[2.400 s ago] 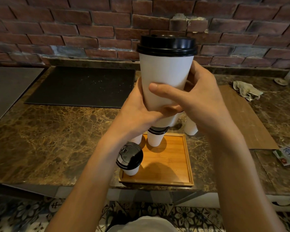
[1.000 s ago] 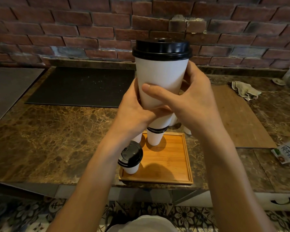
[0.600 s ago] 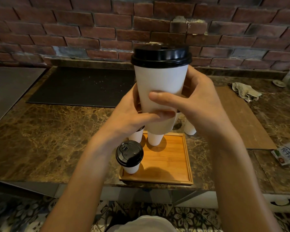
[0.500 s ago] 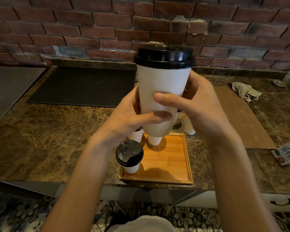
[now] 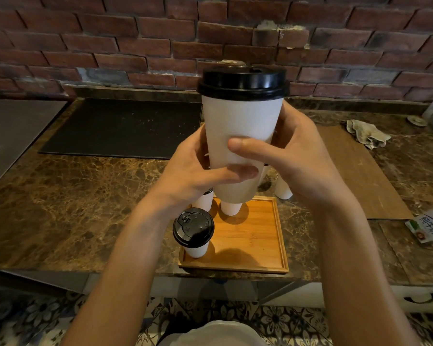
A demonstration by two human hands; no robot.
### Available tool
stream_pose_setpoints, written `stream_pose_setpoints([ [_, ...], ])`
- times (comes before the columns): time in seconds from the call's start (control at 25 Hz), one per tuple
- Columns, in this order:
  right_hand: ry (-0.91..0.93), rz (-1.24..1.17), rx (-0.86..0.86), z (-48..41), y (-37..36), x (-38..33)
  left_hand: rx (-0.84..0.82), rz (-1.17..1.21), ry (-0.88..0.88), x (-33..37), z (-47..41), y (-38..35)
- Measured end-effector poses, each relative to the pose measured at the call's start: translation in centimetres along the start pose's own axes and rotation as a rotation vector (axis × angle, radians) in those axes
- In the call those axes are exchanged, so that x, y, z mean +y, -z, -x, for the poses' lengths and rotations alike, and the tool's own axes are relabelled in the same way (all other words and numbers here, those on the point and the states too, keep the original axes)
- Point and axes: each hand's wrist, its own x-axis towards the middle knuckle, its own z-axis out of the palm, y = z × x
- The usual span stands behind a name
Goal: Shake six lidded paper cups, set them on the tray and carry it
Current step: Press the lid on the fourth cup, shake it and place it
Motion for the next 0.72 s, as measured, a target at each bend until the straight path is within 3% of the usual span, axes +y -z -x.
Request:
stream_pose_setpoints([
  [0.4,-0.052,0.185,0.252,-0.1,-1.9,-0.2,0.228,-0.079,-0.073,0.1,-0.5,-1.7],
  [0.72,-0.036,0.208,0.269,-0.3,-1.8,-0.5,0.194,-0.085,-0.067,0.3,-0.6,-1.5],
])
